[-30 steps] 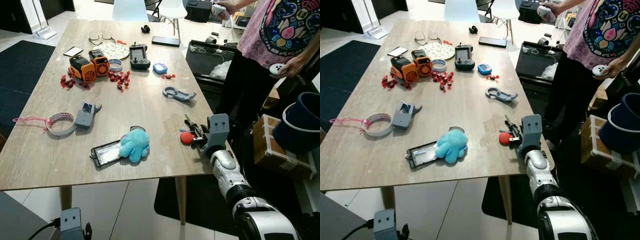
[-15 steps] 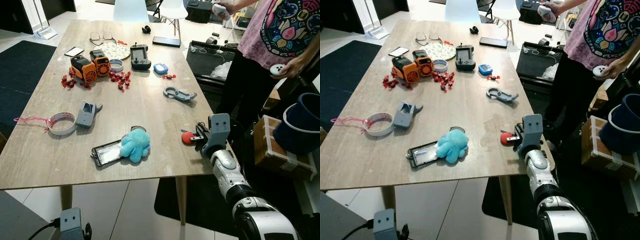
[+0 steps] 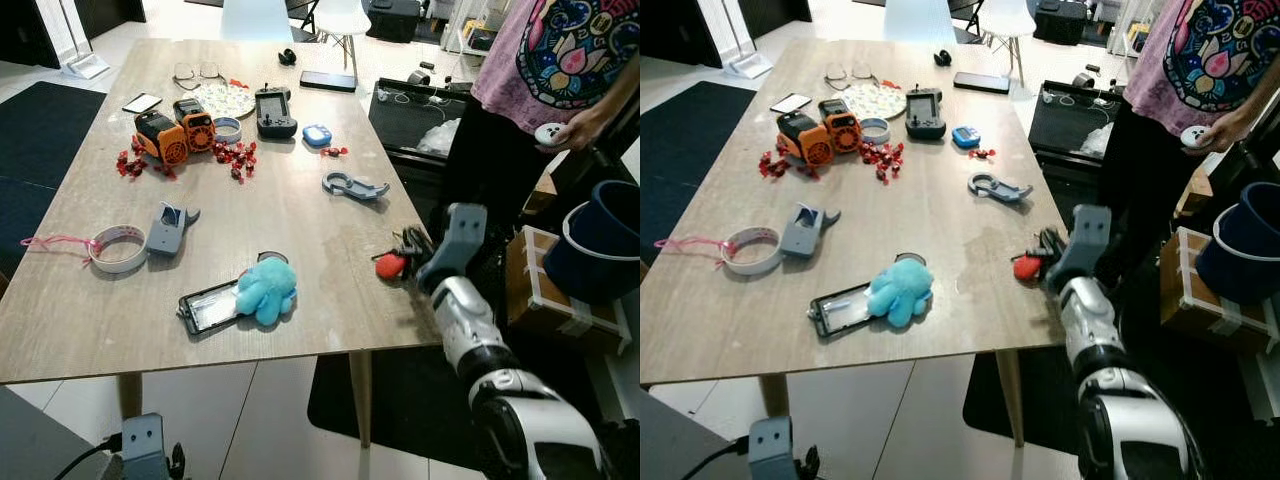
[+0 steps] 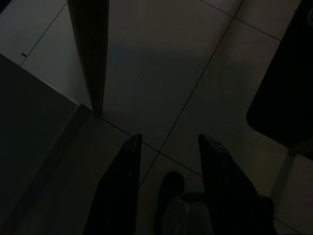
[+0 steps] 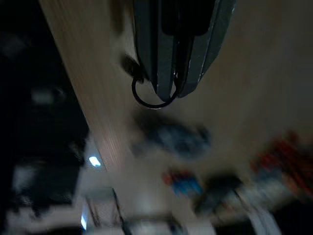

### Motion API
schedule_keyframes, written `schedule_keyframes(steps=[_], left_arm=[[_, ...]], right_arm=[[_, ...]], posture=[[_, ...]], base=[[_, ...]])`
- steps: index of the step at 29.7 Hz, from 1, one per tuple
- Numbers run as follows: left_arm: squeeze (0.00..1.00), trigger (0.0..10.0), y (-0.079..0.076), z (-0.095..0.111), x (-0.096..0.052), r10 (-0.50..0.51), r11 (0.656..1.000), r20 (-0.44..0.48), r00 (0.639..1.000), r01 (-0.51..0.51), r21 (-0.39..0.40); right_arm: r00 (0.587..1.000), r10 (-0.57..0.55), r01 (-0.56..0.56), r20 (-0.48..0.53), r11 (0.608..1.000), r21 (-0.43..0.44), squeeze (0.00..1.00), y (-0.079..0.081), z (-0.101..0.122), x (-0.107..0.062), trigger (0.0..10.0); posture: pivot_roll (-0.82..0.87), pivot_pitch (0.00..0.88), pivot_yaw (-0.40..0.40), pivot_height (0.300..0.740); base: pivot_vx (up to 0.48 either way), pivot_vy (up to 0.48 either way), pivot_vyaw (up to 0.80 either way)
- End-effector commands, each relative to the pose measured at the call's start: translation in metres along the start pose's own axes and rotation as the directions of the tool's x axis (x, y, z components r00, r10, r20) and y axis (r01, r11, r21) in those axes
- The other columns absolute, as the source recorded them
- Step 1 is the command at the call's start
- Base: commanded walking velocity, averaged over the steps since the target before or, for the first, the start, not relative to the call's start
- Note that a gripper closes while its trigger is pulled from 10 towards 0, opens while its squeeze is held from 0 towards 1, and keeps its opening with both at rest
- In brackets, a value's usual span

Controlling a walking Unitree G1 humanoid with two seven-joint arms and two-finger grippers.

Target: Hang keys on a hook

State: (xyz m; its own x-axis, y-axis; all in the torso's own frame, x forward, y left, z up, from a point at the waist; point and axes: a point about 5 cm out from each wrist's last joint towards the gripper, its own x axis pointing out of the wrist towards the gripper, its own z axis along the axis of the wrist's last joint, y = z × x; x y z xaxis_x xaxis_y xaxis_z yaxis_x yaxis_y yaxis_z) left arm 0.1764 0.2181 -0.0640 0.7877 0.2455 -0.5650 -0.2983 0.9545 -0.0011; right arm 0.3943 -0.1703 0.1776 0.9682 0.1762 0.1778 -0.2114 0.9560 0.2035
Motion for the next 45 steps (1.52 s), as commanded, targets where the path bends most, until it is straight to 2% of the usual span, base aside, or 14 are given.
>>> schedule_keyframes(steps=[1, 15, 22, 25, 29, 32, 34, 35, 37, 39, 41, 42, 43, 45], left_arm=[[0.00, 10.0, 0.005, -0.005, -0.002, 0.002, 1.000, -0.029, 1.000, -0.001, 0.025], [0.00, 10.0, 0.004, -0.006, -0.002, 0.006, 1.000, -0.030, 1.000, -0.006, 0.017], [0.00, 10.0, 0.005, -0.005, -0.002, 0.011, 1.000, -0.029, 1.000, -0.010, 0.013], [0.00, 10.0, 0.005, -0.005, -0.002, 0.011, 1.000, -0.028, 1.000, -0.011, 0.013], [0.00, 10.0, 0.005, -0.005, -0.002, 0.015, 1.000, -0.026, 1.000, -0.015, 0.009], [0.00, 10.0, 0.006, -0.005, -0.002, 0.017, 1.000, -0.026, 1.000, -0.016, 0.009], [0.00, 10.0, 0.007, -0.006, -0.003, 0.020, 1.000, -0.027, 0.999, -0.020, 0.006], [0.00, 10.0, 0.007, -0.006, -0.003, 0.020, 1.000, -0.027, 0.999, -0.020, 0.006], [0.00, 10.0, 0.008, -0.006, -0.003, 0.027, 1.000, -0.028, 0.999, -0.027, 0.001], [0.00, 10.0, 0.008, -0.006, -0.003, 0.027, 1.000, -0.028, 0.999, -0.027, 0.001], [0.00, 10.0, 0.010, -0.006, -0.003, 0.041, 0.999, -0.024, 0.999, -0.041, -0.008], [0.00, 10.0, 0.010, -0.006, -0.003, 0.041, 0.999, -0.024, 0.999, -0.041, -0.008], [0.00, 10.0, 0.011, -0.006, -0.004, 0.048, 0.999, -0.022, 0.999, -0.048, -0.013], [0.00, 10.0, 0.013, -0.007, -0.004, 0.057, 0.998, -0.020, 0.998, -0.057, -0.019]], right_arm=[[0.995, 0.014, -0.017, 0.100, 1.000, 0.023, 0.00, -0.001, 0.028, 0.008, 0.0], [0.988, 0.087, -0.090, 0.127, 0.996, 0.014, 0.00, 0.011, 0.044, 0.017, 0.0], [0.988, 0.071, -0.072, 0.135, 0.997, -0.001, 0.00, 0.009, 0.048, 0.017, 0.0], [0.990, -0.021, 0.023, 0.136, 1.000, -0.014, 0.00, -0.004, 0.050, 0.015, 0.0], [0.941, -0.295, 0.294, 0.163, 0.955, 0.031, 0.00, -0.050, 0.056, 0.000, 0.0], [0.925, -0.341, 0.338, 0.168, 0.940, 0.050, 0.00, -0.059, 0.057, -0.004, 0.0], [0.876, -0.454, 0.444, 0.164, 0.891, 0.094, 0.00, -0.088, 0.056, -0.021, 0.0], [0.876, -0.454, 0.444, 0.164, 0.891, 0.094, 0.00, -0.088, 0.056, -0.021, 0.0], [0.828, -0.540, 0.528, 0.148, 0.841, 0.116, 0.00, -0.112, 0.052, -0.040, 0.0], [0.828, -0.540, 0.528, 0.148, 0.841, 0.116, 0.00, -0.112, 0.052, -0.040, 0.0], [0.758, -0.643, 0.632, 0.108, 0.766, 0.119, 0.00, -0.142, 0.041, -0.068, 0.0], [0.758, -0.643, 0.632, 0.108, 0.766, 0.119, 0.00, -0.142, 0.041, -0.068, 0.0], [0.722, -0.688, 0.679, 0.074, 0.725, 0.114, 0.00, -0.155, 0.032, -0.085, 0.0], [0.684, -0.729, 0.725, 0.024, 0.684, 0.087, 0.00, -0.167, 0.018, -0.105, 0.0]], posture=[[0.08, 0.120, -0.067, 0.740], [0.09, 0.123, -0.069, 0.740], [0.09, 0.122, -0.070, 0.740], [0.09, 0.120, -0.072, 0.740], [0.09, 0.118, -0.074, 0.740], [0.09, 0.118, -0.074, 0.740], [0.09, 0.114, -0.080, 0.740], [0.09, 0.114, -0.080, 0.740], [0.10, 0.109, -0.089, 0.740], [0.10, 0.109, -0.089, 0.740], [0.11, 0.099, -0.101, 0.740], [0.11, 0.099, -0.101, 0.740], [0.11, 0.092, -0.105, 0.740], [0.11, 0.086, -0.108, 0.740]], base=[[0.000, 0.000, 0.00], [0.000, 0.000, 0.00], [0.000, 0.000, 0.00], [0.000, 0.000, 0.00], [0.000, 0.000, 0.00], [0.000, 0.000, 0.00], [0.000, 0.000, 0.00], [0.000, 0.000, 0.00], [0.000, 0.000, 0.00], [0.000, 0.000, 0.00], [0.000, 0.000, 0.00], [0.000, 0.000, 0.00], [0.000, 0.000, 0.00], [0.000, 0.000, 0.00]])
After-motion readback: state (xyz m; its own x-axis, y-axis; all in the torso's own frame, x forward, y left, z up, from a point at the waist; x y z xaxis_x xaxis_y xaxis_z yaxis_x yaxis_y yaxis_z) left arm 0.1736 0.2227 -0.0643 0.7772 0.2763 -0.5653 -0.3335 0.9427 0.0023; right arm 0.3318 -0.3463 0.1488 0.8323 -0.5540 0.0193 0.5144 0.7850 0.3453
